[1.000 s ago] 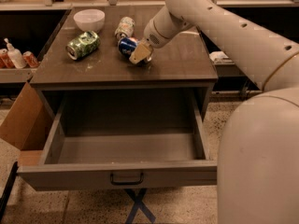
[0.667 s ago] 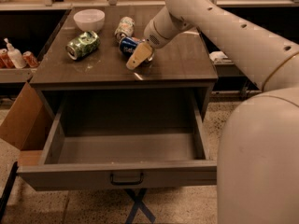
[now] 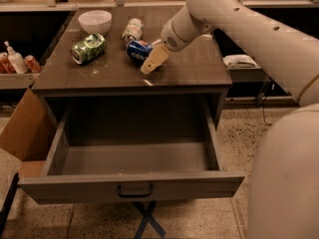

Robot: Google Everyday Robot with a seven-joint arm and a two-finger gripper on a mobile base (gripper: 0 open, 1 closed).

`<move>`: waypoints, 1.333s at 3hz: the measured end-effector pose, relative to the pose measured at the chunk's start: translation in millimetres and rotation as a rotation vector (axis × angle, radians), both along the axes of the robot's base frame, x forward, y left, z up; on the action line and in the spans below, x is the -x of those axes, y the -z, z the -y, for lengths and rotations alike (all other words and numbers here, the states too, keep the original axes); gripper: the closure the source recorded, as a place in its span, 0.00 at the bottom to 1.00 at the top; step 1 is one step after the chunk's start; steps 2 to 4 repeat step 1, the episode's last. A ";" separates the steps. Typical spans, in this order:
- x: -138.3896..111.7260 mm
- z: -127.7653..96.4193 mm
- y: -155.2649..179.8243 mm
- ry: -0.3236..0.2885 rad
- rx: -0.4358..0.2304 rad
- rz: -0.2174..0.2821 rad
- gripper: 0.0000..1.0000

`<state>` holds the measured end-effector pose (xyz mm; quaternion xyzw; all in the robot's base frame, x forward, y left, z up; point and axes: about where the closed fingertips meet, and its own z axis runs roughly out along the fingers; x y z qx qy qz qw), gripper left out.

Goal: Pick pepsi can from top drawer and place on counter

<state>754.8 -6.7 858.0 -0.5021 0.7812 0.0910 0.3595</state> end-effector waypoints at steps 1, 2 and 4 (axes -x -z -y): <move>21.2 26.7 -22.8 0.041 0.012 0.042 0.00; 21.2 26.7 -22.8 0.041 0.012 0.042 0.00; 21.2 26.7 -22.8 0.041 0.012 0.042 0.00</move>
Offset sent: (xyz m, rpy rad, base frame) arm 0.0000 0.0000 0.0000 0.0000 0.0000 0.0000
